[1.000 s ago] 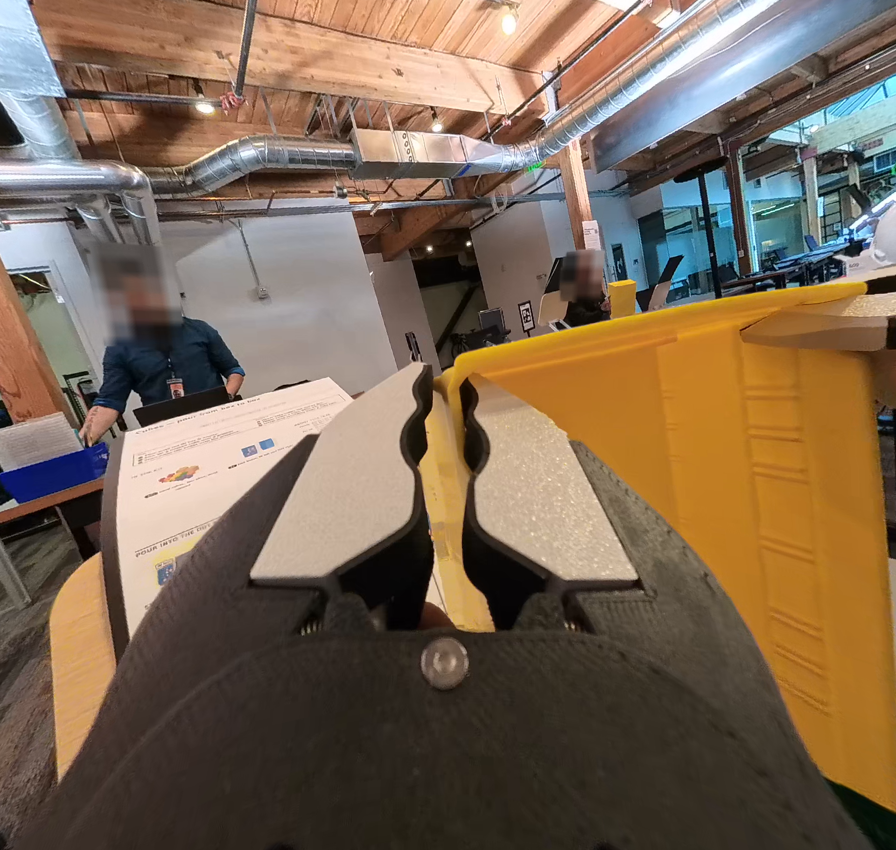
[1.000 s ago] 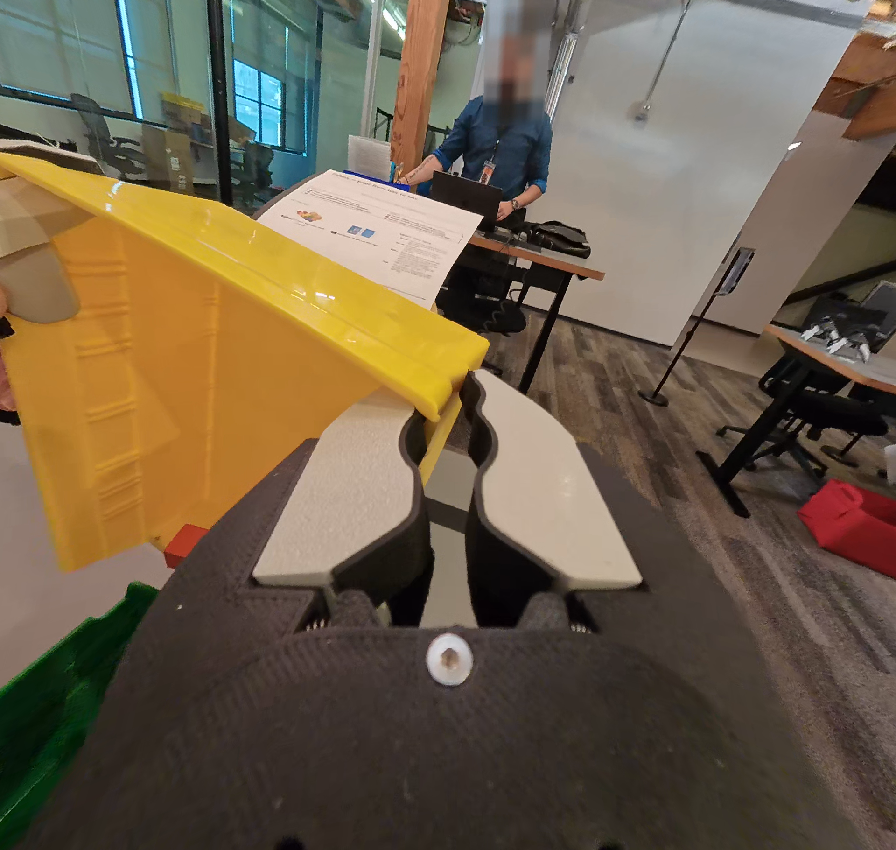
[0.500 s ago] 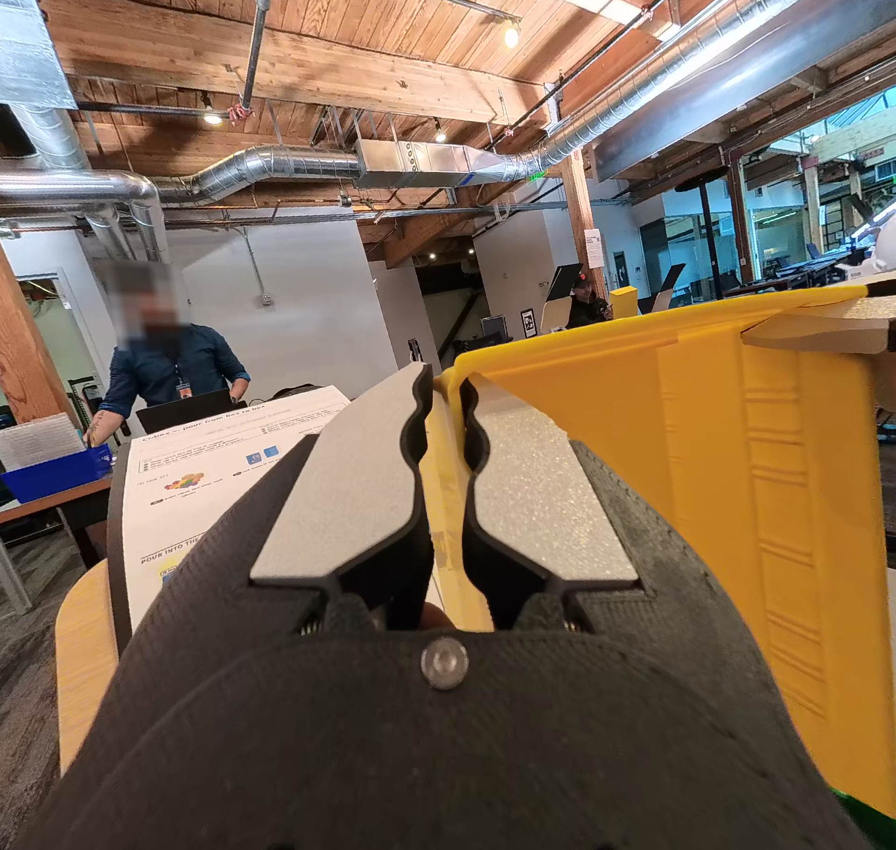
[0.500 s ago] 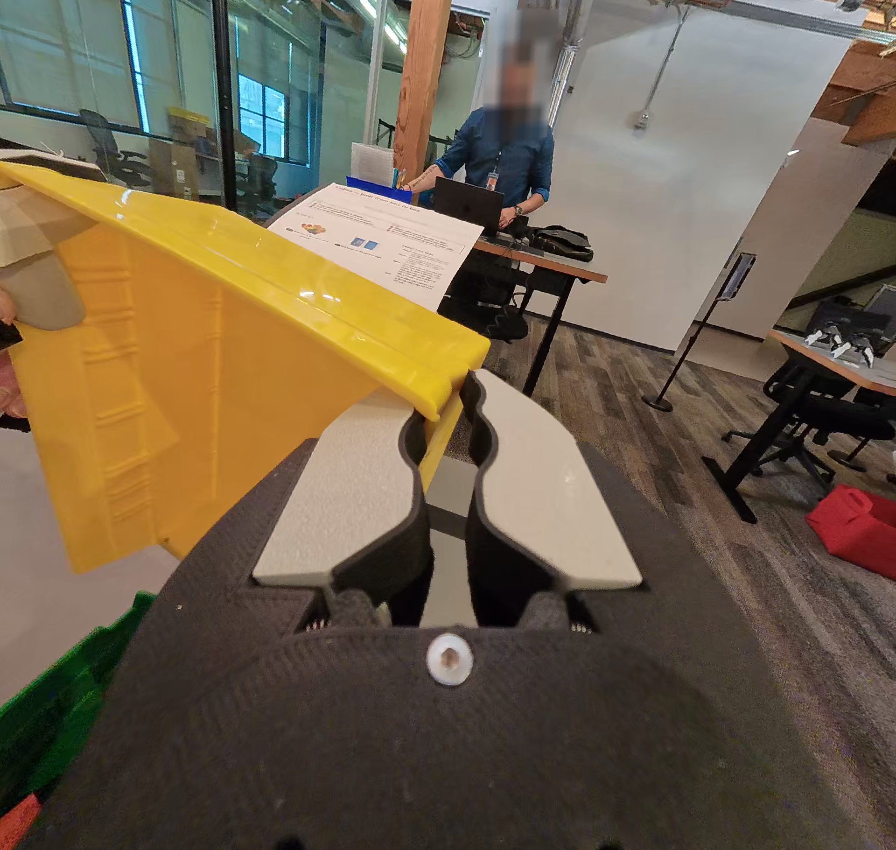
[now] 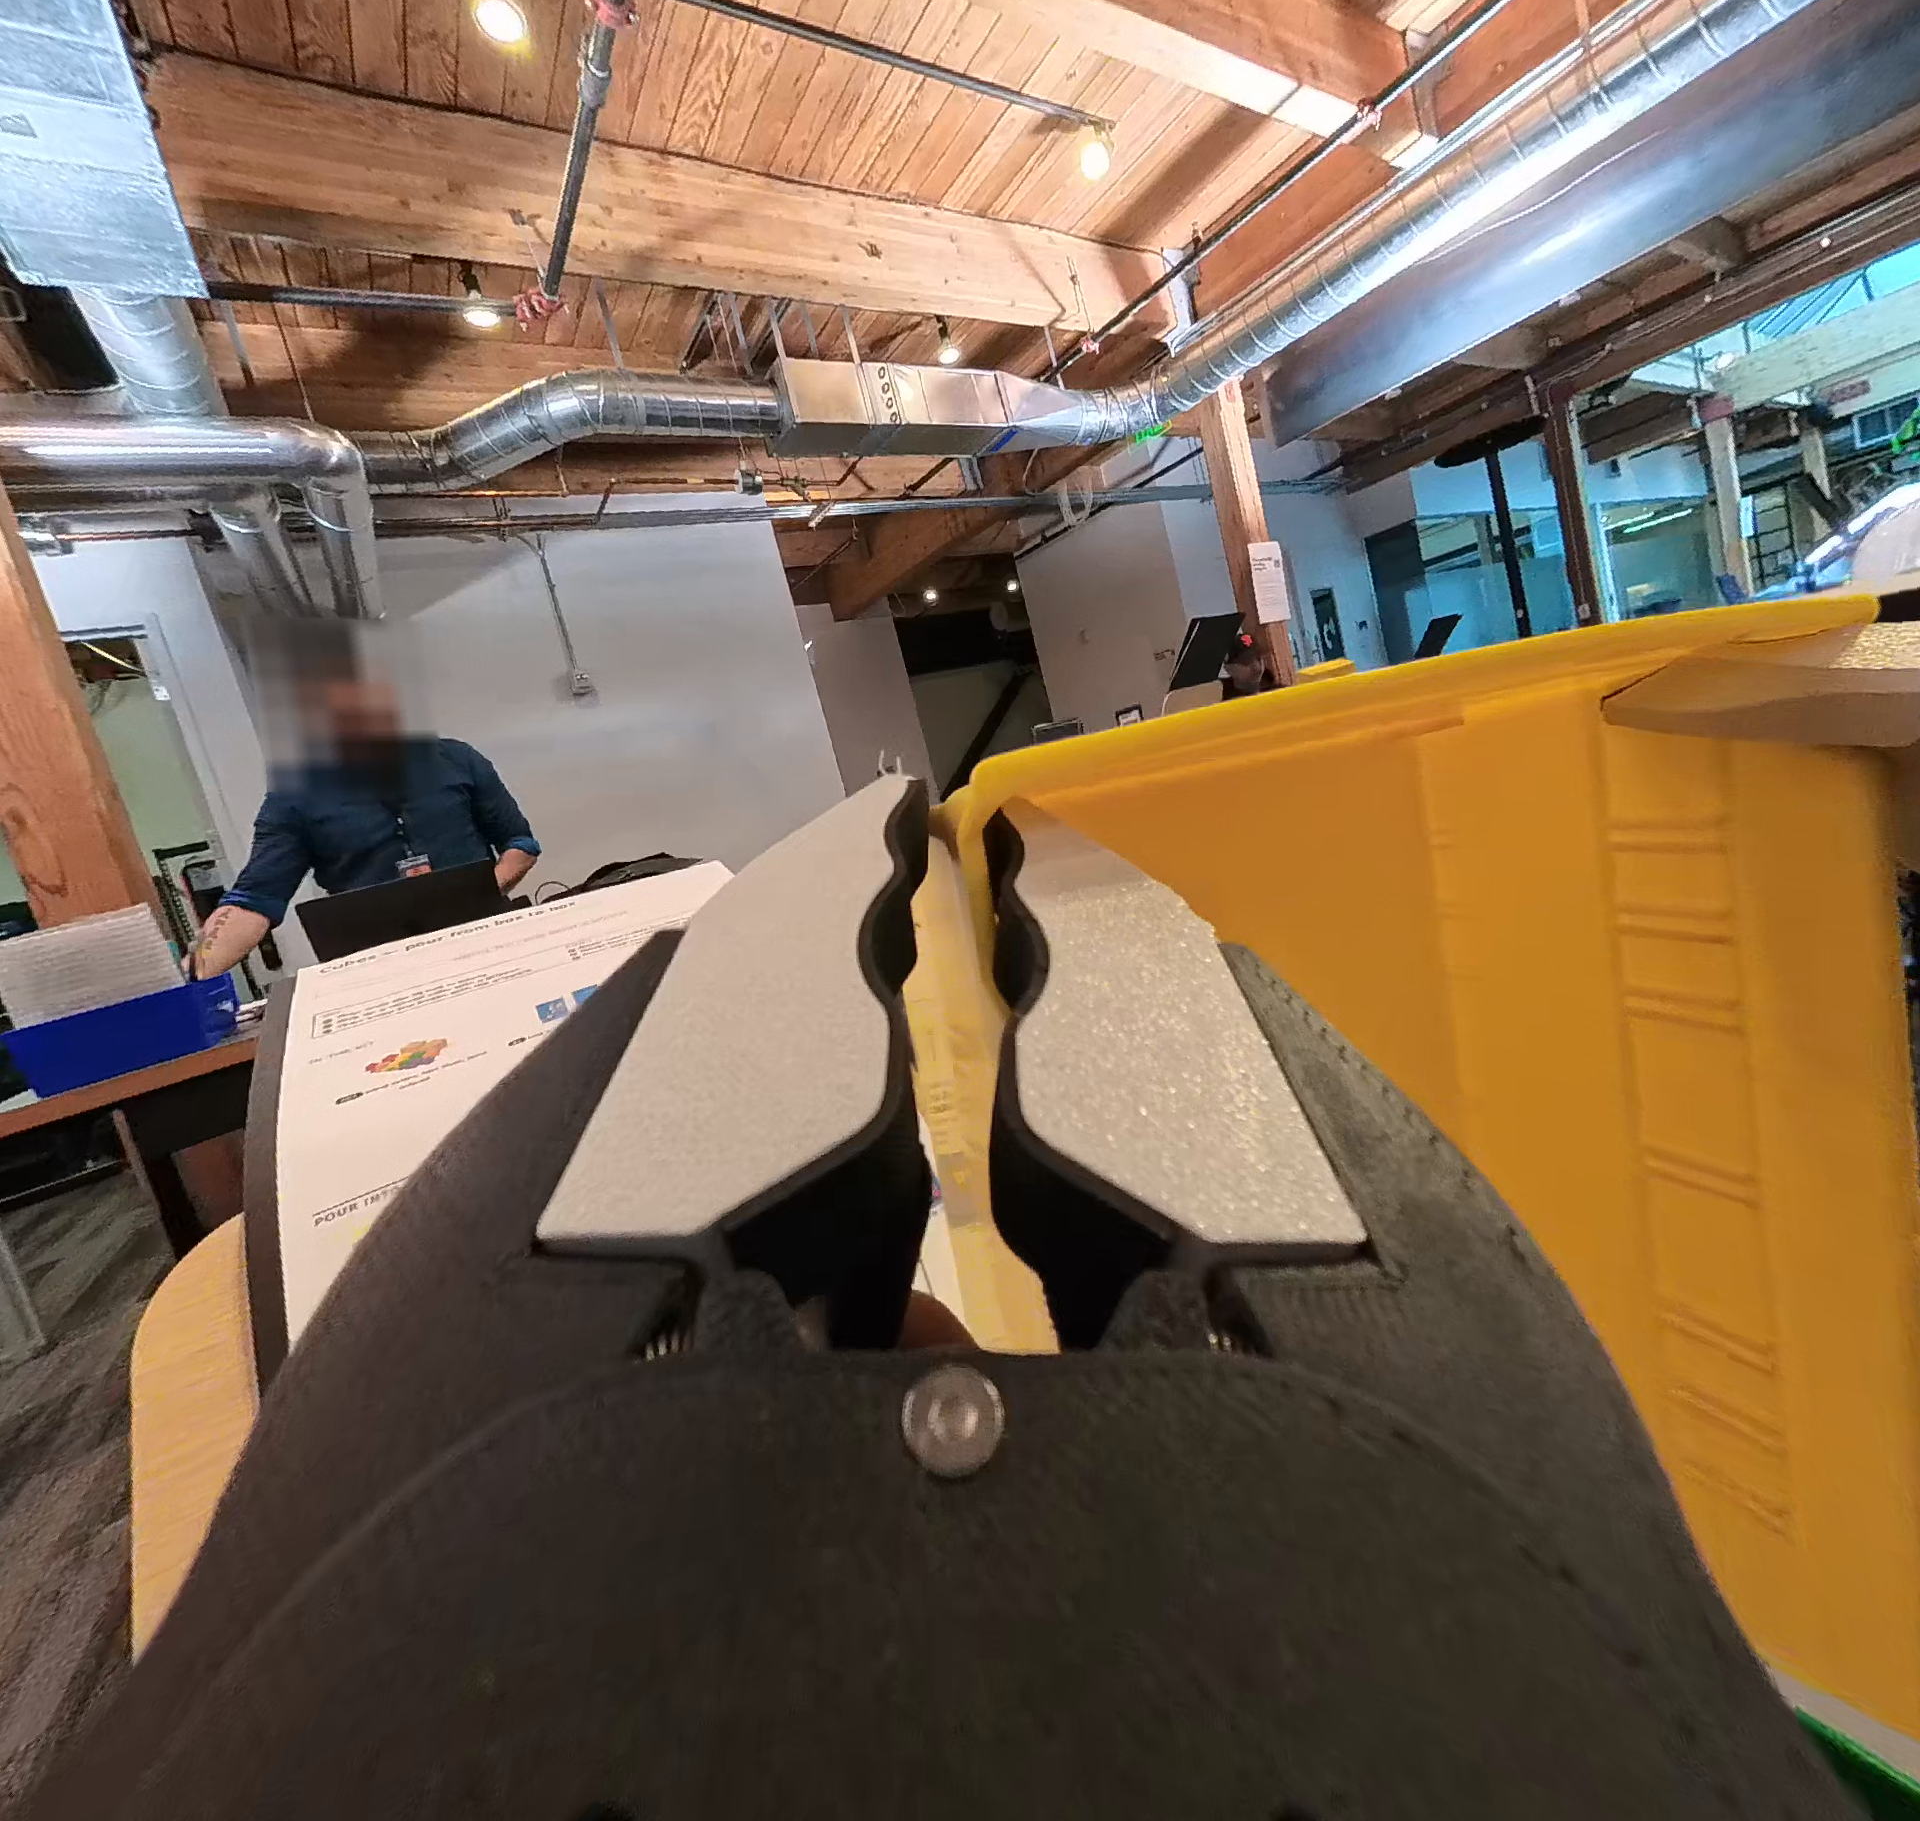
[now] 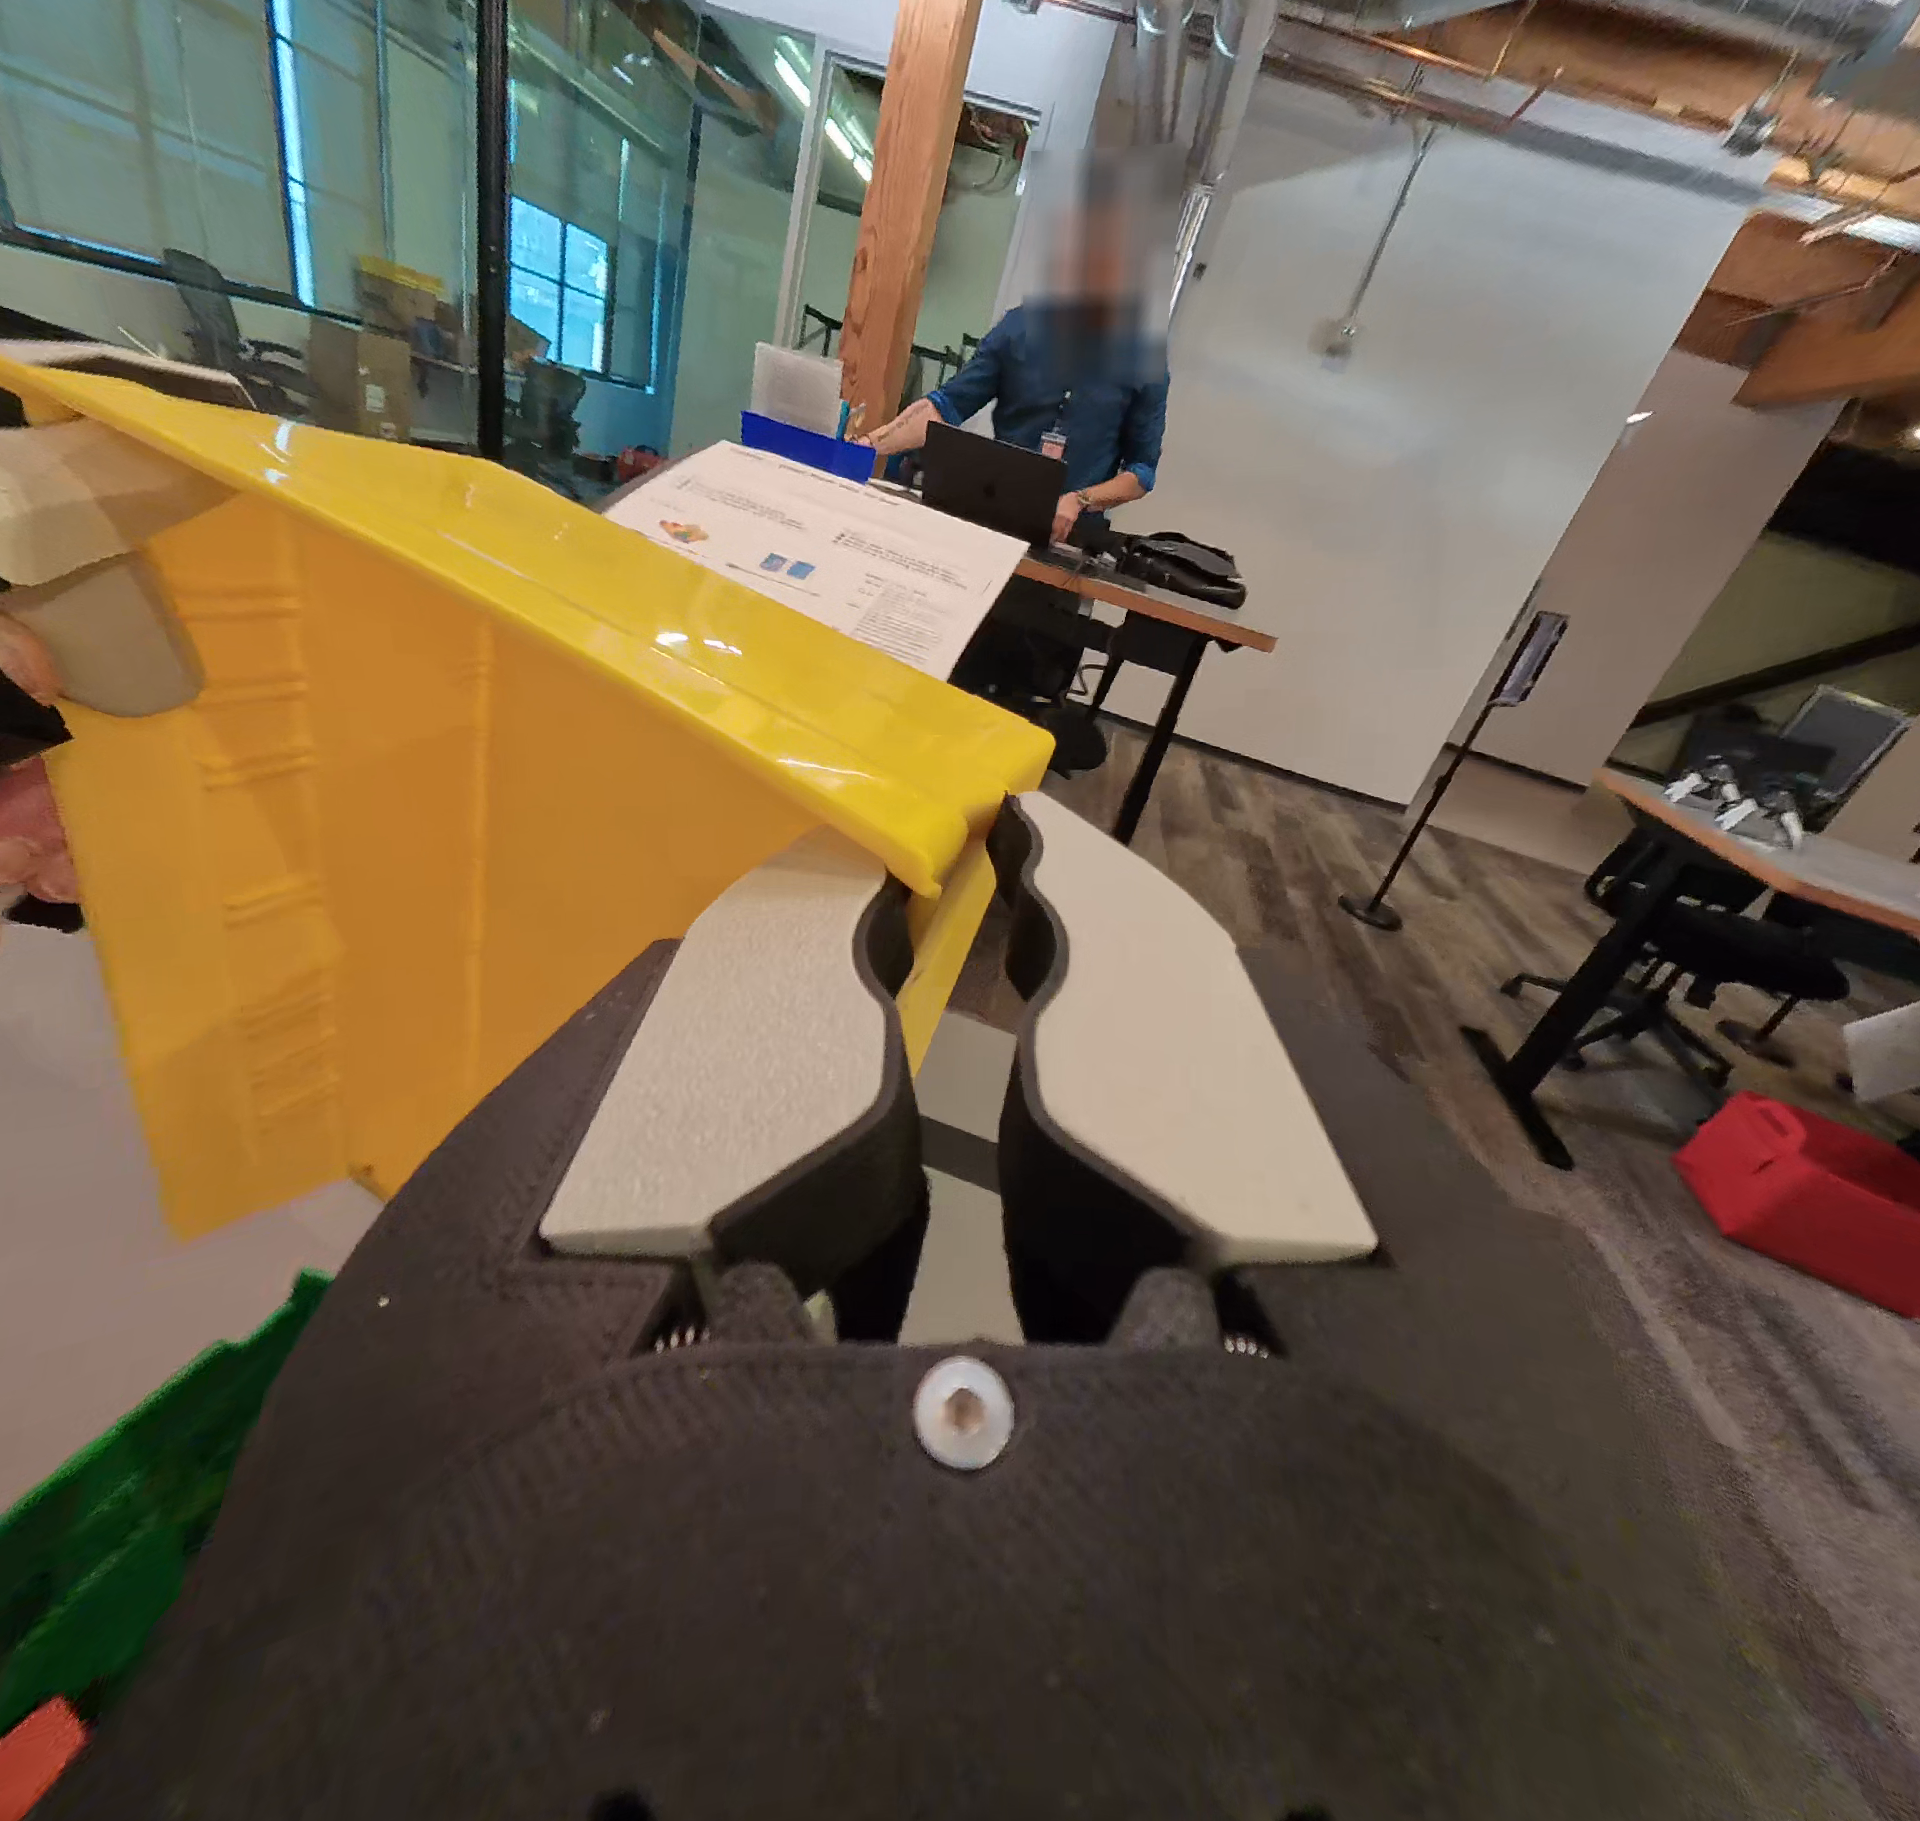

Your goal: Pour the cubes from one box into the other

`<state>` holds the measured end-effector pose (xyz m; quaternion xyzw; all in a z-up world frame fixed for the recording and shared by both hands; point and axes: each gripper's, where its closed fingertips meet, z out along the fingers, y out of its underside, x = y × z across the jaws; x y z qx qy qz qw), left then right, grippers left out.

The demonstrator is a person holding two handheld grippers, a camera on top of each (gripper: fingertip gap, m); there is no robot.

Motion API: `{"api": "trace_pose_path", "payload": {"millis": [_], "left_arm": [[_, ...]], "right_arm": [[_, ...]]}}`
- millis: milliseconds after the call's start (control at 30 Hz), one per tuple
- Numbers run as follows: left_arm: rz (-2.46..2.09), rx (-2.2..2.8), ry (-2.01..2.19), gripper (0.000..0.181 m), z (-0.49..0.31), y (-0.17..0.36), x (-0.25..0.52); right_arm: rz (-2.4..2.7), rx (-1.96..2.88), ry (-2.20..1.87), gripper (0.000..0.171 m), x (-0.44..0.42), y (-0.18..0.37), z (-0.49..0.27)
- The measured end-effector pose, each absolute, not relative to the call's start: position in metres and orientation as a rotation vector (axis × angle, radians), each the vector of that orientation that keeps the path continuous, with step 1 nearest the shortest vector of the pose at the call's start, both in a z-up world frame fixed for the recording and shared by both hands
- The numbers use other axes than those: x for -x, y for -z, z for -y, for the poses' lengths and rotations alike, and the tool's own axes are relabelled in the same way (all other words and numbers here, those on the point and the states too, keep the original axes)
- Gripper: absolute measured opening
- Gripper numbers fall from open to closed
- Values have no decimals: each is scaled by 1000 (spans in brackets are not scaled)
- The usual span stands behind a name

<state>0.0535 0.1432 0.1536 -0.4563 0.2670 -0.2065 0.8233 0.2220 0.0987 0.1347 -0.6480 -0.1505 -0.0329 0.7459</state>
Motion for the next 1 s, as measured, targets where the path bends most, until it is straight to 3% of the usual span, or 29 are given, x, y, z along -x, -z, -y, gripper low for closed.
{"api": "trace_pose_path", "payload": {"millis": [1000], "left_arm": [[-534,949,459,10,-129,-154,-38]], "right_arm": [[372,1382,102,9,-207,-139,-87]]}}
